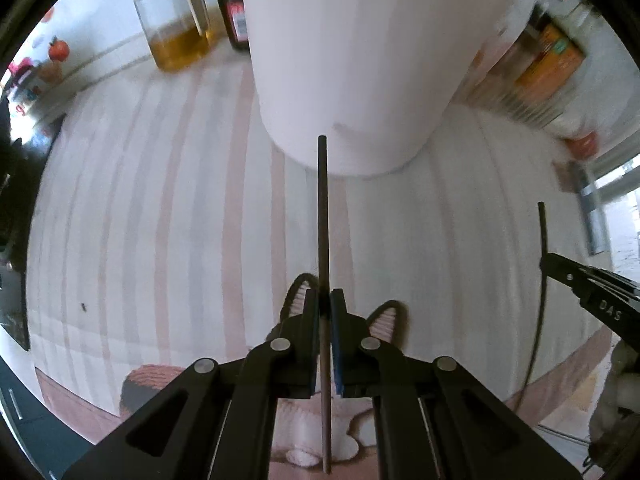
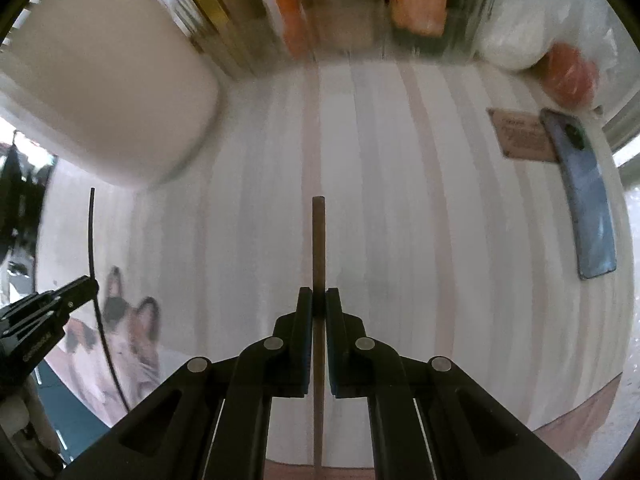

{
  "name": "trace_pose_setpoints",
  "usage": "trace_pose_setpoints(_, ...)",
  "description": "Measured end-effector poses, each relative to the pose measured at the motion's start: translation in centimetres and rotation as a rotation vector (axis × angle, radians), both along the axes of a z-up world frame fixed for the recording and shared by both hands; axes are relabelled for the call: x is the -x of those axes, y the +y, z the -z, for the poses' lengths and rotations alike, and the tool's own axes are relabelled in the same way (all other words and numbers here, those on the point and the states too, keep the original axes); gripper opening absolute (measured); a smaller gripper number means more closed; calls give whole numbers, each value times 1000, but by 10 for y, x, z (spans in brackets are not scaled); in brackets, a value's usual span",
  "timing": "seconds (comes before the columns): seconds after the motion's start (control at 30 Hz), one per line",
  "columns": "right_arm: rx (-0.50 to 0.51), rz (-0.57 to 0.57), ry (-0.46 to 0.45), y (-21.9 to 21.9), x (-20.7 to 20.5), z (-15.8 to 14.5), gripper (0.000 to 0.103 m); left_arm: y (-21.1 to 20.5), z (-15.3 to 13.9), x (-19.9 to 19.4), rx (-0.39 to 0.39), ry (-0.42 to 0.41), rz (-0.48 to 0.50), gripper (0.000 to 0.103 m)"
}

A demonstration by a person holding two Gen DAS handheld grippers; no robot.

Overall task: Organize utensils
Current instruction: 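Lift the left tool's chopstick toward the holder while the right tool carries its chopstick there, then lower the left tool's chopstick into the holder while the right tool lowers its chopstick there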

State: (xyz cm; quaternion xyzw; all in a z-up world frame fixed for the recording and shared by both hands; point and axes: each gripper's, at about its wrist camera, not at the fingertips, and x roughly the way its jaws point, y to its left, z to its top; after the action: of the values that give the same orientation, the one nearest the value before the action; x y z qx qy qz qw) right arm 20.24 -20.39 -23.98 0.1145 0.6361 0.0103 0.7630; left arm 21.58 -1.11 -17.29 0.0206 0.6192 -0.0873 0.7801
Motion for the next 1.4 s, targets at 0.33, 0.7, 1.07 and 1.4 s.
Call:
trace_pose_setpoints(0.33,-9,-13,-232,15,7,-70,6,20,-65,35,34,-153,40,3)
trace_pose_setpoints(0.7,-6,-6,-336,14,13,-110,6,32,-101,35,75,-246,18,3)
trace_pose_setpoints(1.07,-30,-14,-459,22,9,-164,6,52,-145,30,116,-348,-25,3)
trace_pose_setpoints(1.4,-62,-36,-563,30,-3,-214,6,68,-198,31,158,-447,-41,3)
